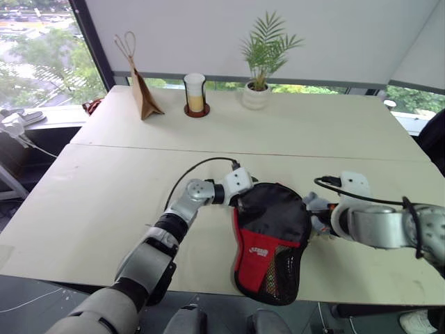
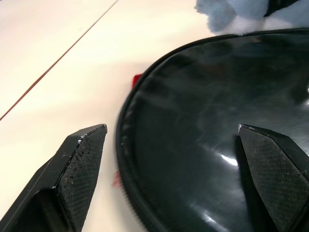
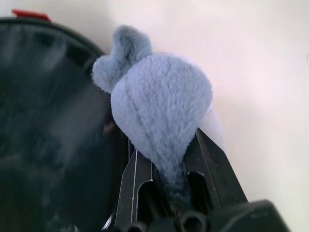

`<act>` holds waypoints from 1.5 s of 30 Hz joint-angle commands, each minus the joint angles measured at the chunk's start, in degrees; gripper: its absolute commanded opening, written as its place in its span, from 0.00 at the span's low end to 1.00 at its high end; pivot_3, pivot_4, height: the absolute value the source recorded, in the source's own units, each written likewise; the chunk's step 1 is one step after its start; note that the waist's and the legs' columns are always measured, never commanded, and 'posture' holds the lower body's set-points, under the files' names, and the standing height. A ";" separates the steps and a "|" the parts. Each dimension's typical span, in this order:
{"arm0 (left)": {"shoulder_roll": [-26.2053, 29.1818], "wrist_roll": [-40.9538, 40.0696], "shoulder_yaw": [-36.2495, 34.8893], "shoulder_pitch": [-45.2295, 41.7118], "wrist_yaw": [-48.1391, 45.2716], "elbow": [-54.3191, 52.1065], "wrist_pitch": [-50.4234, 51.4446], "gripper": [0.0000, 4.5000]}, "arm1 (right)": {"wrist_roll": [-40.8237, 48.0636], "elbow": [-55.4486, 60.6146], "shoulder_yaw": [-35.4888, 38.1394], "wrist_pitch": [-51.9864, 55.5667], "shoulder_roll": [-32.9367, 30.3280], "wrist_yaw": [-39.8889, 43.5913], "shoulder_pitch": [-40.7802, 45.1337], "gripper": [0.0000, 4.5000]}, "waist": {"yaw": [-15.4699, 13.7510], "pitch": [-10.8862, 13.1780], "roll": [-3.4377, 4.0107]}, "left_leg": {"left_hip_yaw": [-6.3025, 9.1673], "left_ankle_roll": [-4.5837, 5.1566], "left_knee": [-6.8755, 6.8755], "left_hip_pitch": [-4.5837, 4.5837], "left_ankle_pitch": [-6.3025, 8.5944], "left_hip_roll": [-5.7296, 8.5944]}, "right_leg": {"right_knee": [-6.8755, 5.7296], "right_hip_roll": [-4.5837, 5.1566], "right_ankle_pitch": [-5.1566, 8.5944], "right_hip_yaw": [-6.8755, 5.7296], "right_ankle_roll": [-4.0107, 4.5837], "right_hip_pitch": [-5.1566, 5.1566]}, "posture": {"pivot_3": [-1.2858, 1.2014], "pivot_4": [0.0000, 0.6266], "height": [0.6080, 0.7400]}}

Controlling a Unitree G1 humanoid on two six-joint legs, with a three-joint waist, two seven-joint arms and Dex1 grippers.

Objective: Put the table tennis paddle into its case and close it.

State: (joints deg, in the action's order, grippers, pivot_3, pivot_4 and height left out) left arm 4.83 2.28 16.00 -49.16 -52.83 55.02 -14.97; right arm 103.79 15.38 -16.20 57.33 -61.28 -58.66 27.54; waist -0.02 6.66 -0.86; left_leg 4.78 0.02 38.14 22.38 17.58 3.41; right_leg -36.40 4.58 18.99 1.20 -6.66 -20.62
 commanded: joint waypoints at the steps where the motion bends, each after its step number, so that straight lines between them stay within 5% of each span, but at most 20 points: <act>1: 2.31 -0.90 -1.61 1.60 -2.23 -1.22 2.81 1.00 | -9.67 -6.01 0.98 3.19 2.96 4.28 5.33 0.00 | 0.13 0.05 0.06 | -0.01 -0.02 -0.01 0.07 -0.01 0.00 | -0.03 0.00 0.00 0.00 0.00 -0.10 | 0.52 0.24 1.00; 11: 2.53 -11.68 -6.01 2.50 -11.85 -18.35 14.23 1.00 | -32.95 -16.66 1.98 10.51 14.94 18.65 15.02 0.00 | 0.92 0.43 0.20 | -0.12 -0.67 0.12 0.86 -0.46 0.01 | -0.68 0.04 -0.01 0.01 -0.01 -1.13 | 0.52 0.24 1.00; 19: 2.12 -14.01 -2.27 2.60 -20.16 -26.28 18.30 1.00 | -45.37 -16.50 7.02 17.00 19.68 26.62 14.36 0.00 | 0.93 0.46 0.24 | -0.13 -0.67 0.10 0.87 -0.54 0.02 | -0.79 0.02 -0.01 0.02 0.00 -1.20 | 0.52 0.24 1.00; 33: -7.14 0.76 4.67 -5.06 -10.88 5.36 -0.71 1.00 | -58.32 -3.66 20.72 29.29 25.38 33.09 5.24 0.00 | 0.30 0.47 0.25 | -0.11 -0.64 0.07 0.96 -0.56 0.11 | -0.92 0.04 -0.01 -0.01 -0.01 -1.36 | 0.52 0.24 1.00; 45: -8.16 5.46 5.39 -6.36 -6.21 13.15 0.57 1.00 | -57.39 11.10 27.95 35.17 21.73 40.48 -7.57 0.00 | -0.82 0.42 0.18 | -0.07 -0.43 0.09 0.94 -0.52 0.20 | -1.27 0.07 -0.01 0.02 -0.01 -1.46 | 0.52 0.24 1.00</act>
State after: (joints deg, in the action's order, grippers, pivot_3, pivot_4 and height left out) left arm -3.90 3.67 19.54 -56.78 -60.51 65.23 -16.24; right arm 45.42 25.27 10.69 90.90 -37.99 -19.25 21.95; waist -0.84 7.08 -0.69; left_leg 4.71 -0.40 38.23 23.29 17.06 3.61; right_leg -37.67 4.65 18.98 1.22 -6.67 -22.06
